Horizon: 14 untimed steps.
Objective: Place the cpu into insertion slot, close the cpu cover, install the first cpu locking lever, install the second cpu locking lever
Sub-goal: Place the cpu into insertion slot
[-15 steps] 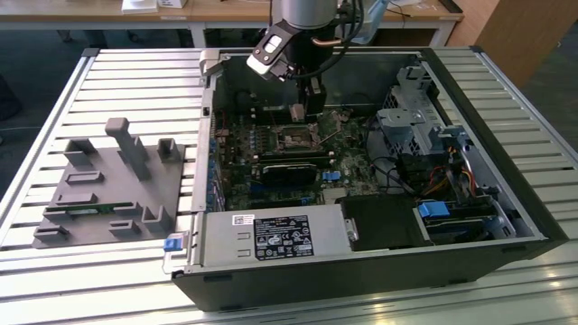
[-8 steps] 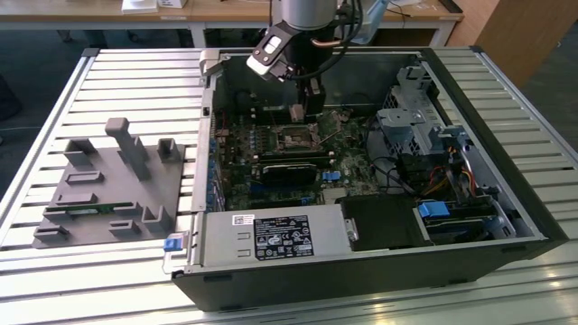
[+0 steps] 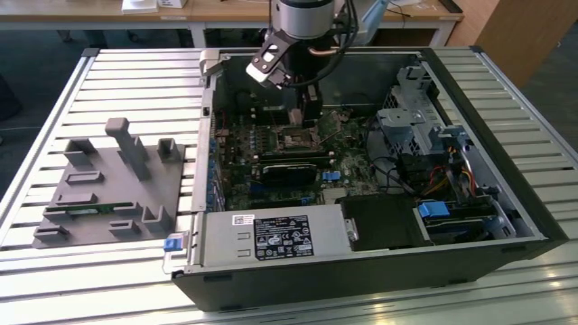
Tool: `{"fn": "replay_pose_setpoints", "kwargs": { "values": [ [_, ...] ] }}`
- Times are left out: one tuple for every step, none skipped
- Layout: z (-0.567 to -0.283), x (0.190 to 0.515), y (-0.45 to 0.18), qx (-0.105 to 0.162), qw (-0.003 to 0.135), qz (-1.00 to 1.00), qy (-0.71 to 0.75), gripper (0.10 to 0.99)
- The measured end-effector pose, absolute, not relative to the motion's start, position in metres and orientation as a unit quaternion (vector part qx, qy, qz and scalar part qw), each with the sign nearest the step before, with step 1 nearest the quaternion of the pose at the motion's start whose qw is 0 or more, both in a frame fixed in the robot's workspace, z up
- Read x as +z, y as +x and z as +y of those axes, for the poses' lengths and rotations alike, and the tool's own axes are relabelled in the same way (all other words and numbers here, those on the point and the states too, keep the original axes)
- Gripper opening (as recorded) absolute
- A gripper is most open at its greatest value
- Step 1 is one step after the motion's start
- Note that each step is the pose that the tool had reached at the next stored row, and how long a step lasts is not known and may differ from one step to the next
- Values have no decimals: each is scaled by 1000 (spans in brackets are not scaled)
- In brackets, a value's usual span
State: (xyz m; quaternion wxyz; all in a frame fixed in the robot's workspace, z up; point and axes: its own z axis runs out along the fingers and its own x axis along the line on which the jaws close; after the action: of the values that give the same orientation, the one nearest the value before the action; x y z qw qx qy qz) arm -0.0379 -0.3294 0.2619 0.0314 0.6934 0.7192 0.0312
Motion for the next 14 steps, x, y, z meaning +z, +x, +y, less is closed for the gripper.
{"fn": "replay_pose_setpoints", "kwargs": {
  "values": [
    [-329, 260, -38, 31, 31, 720, 693, 537],
    [-329, 258, -38, 31, 31, 720, 692, 537],
    [-329, 257, -38, 31, 31, 720, 692, 537],
    [-329, 256, -38, 31, 31, 720, 692, 537],
    [-329, 255, -38, 31, 31, 720, 692, 537],
    [-329, 255, -38, 31, 31, 720, 692, 537],
    [-329, 255, -38, 31, 31, 720, 692, 537],
    [-329, 254, -38, 31, 31, 720, 692, 537],
    [-329, 254, -38, 31, 31, 720, 692, 537],
    [-329, 254, -38, 31, 31, 720, 692, 537],
    [-329, 253, -38, 31, 31, 720, 692, 537],
    [-329, 253, -38, 31, 31, 720, 692, 537],
    [-329, 253, -38, 31, 31, 720, 692, 537],
    [-329, 252, -38, 31, 31, 720, 692, 537]
  ]
}}
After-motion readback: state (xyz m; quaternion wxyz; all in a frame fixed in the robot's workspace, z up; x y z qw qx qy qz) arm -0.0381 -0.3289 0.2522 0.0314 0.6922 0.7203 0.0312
